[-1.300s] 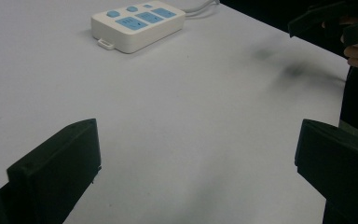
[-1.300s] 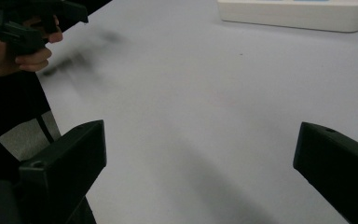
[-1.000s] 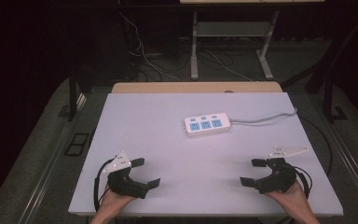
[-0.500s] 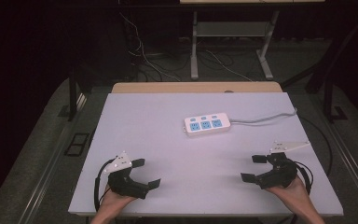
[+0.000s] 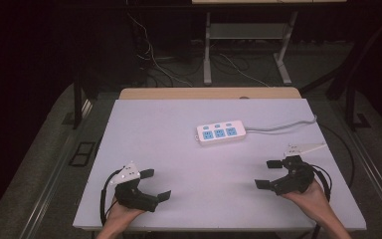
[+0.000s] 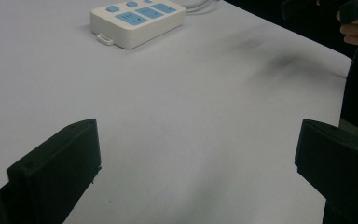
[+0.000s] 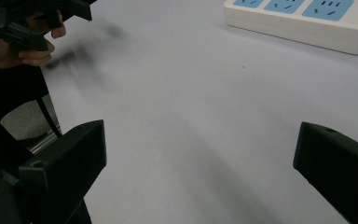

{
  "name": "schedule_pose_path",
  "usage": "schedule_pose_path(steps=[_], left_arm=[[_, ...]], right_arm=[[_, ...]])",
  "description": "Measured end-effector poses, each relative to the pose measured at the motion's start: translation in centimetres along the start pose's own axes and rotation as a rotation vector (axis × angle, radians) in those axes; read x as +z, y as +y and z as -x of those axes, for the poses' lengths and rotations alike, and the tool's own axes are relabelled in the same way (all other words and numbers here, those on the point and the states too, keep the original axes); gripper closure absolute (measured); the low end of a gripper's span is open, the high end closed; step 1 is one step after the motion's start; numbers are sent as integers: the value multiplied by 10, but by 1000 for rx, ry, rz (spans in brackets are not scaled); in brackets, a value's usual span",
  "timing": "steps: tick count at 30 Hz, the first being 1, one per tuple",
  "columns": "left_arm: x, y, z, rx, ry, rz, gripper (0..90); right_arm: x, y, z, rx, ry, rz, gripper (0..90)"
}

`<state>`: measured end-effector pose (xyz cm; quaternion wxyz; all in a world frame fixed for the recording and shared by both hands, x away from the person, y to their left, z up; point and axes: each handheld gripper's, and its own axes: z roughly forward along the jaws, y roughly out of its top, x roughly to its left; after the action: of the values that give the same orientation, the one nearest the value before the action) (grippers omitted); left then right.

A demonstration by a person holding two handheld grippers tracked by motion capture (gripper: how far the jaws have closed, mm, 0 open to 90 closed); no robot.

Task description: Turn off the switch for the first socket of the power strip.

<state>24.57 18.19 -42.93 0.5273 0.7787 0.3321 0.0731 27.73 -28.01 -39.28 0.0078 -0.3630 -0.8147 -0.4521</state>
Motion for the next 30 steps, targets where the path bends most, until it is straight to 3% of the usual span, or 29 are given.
schedule_pose_path(steps=[30], left_arm=[[-1, 0, 0, -1, 1, 3, 0]], right_arm=[[12, 48, 8, -51, -4, -54, 23]])
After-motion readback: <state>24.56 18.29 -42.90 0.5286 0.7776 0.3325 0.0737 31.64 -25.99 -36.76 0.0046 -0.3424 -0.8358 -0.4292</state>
